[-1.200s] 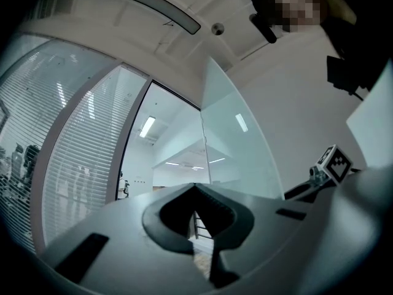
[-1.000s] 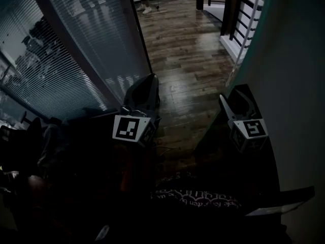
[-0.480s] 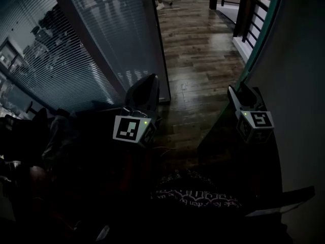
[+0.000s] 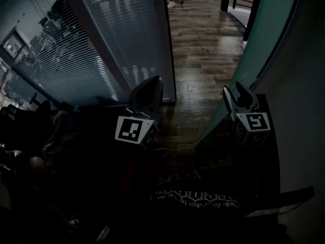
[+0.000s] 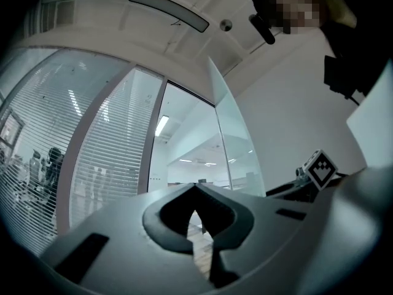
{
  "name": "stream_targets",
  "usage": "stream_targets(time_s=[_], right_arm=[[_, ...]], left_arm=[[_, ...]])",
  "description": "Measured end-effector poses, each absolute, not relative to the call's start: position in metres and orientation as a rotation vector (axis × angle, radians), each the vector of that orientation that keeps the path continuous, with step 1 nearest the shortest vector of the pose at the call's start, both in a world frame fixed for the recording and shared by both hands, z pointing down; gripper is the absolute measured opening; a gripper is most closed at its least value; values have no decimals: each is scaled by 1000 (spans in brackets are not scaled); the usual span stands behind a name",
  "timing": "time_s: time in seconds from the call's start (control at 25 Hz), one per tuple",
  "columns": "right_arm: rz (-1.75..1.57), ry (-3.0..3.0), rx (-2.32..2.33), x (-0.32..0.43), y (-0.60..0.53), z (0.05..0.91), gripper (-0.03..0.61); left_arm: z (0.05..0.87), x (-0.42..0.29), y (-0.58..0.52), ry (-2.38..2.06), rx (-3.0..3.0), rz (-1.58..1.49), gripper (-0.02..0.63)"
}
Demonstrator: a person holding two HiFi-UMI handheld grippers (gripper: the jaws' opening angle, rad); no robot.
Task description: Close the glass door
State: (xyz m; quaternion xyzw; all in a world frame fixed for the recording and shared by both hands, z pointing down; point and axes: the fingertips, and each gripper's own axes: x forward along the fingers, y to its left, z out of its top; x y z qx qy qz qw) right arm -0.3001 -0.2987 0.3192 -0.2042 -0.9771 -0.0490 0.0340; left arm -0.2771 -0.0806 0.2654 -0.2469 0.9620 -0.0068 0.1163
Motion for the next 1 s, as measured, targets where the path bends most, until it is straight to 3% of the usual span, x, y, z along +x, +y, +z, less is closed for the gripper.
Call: stream_targets(time_s=[1.0], right_arm=[[-163,-2982,-844,-407,-213,322,193]], left_arm=[[265,-361,-56,2853,-511,-42,2]])
